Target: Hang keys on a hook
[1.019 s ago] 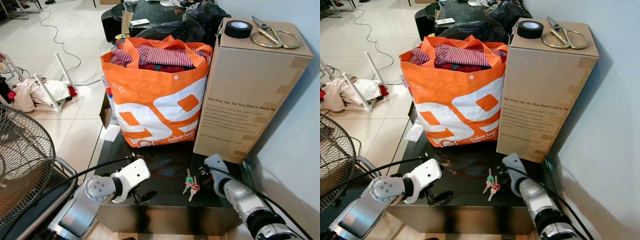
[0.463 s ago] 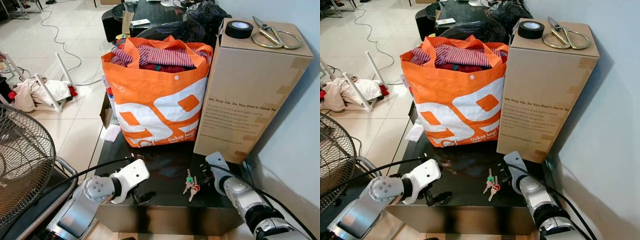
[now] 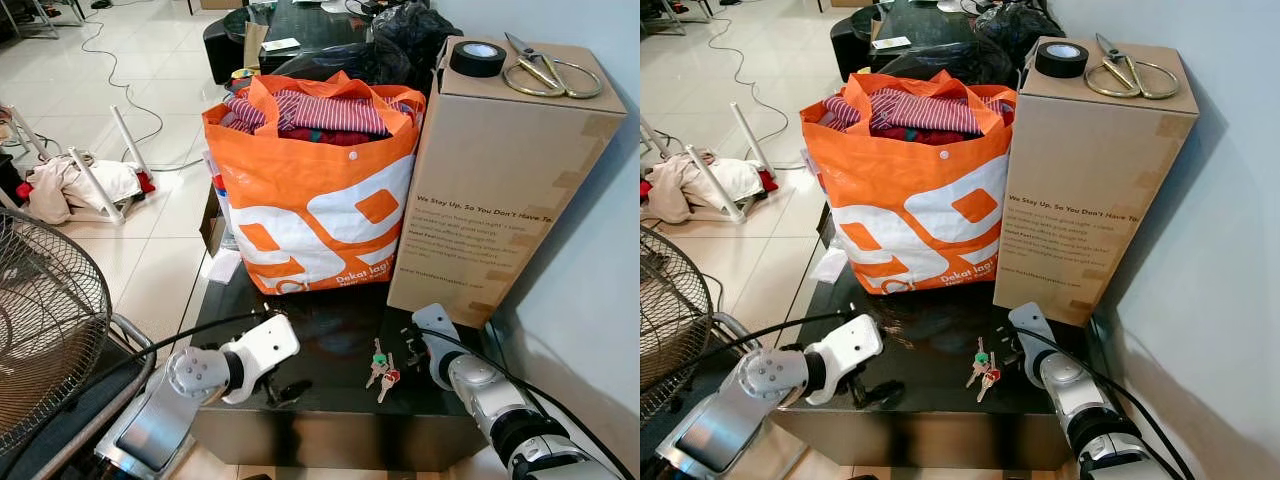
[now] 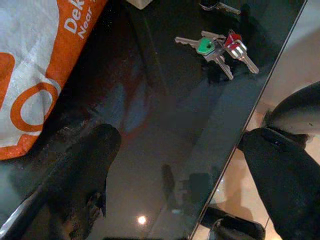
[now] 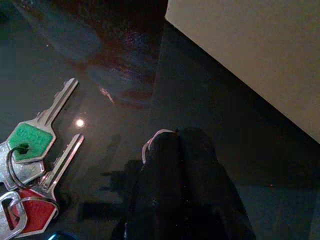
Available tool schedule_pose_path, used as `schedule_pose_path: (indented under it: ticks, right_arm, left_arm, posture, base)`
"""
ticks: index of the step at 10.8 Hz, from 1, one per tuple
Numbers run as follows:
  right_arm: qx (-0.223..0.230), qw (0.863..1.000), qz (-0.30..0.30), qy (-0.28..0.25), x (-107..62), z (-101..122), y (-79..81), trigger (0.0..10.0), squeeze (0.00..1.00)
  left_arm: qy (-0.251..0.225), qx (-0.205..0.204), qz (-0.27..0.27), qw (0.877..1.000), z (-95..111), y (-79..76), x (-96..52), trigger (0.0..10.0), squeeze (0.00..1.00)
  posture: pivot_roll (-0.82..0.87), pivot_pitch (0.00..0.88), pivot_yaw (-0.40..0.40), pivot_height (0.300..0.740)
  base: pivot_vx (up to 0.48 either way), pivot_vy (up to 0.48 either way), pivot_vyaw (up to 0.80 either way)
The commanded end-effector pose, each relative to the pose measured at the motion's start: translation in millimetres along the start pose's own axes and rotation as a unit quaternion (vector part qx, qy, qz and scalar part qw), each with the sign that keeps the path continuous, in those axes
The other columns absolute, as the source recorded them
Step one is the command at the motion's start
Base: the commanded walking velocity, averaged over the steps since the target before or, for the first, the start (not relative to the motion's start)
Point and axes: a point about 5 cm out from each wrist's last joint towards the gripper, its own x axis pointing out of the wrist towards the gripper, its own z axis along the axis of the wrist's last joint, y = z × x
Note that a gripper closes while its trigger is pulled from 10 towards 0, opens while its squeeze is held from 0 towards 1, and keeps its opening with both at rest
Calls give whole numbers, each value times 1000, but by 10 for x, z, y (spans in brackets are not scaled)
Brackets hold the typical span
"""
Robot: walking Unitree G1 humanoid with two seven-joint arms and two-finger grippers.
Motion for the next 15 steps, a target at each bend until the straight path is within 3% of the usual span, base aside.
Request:
schedule_pose_path:
  ticks: [1,2,5,7,8,9,10,11,12,15]
  right_arm:
    - [5,1000,-1,-4,4,29,-15,2157,0]
    - [8,1000,-1,-5,4,27,-13,0,0]
    - [57,995,7,-82,-108,187,-152,0,0]
    - [81,984,28,-158,-339,288,-238,0,0]
    - [91,976,41,-196,-507,373,-261,0,0]
    - [63,978,35,-195,-561,400,-242,549,0]
    - [46,987,7,-154,-482,367,-230,10000,0]
    - [52,994,-3,-94,-344,275,-200,10000,1000]
    - [58,996,11,-71,-269,255,-117,10000,1000]
    - [39,999,5,-30,-114,180,-43,10000,1000]
  left_arm:
    - [3,3,0,1000,1,18,-11,10000,0]
    - [3,3,0,1000,-2,20,-7,10000,0]
    - [-26,-19,45,998,33,116,-38,10000,0]
    - [-91,-63,135,985,157,340,-106,10000,24]
    - [-127,-91,179,971,255,470,-145,10000,8]
    - [-126,-90,192,969,277,518,-121,10000,0]
    - [-96,-53,161,981,235,442,-27,10000,0]
    - [-37,-12,119,992,89,323,58,10000,0]
    - [-10,-11,90,996,-10,237,69,10000,0]
    - [-5,-3,61,998,-43,122,69,10000,0]
  posture:
    - [-101,0,56,740]
    - [-99,0,54,740]
    - [-97,0,60,740]
    - [-99,0,71,740]
    - [-104,0,83,740]
    - [-113,0,94,740]
    - [-111,0,94,740]
    - [-109,0,90,740]
    - [-110,0,85,740]
    - [-105,0,51,740]
  base:
    - [0,0,0]
    - [0,0,0]
    - [0,0,0]
    - [0,0,0]
    - [0,0,0]
    - [0,0,0]
    - [0,0,0]
    - [0,0,0]
    - [0,0,0]
    - [0,0,0]
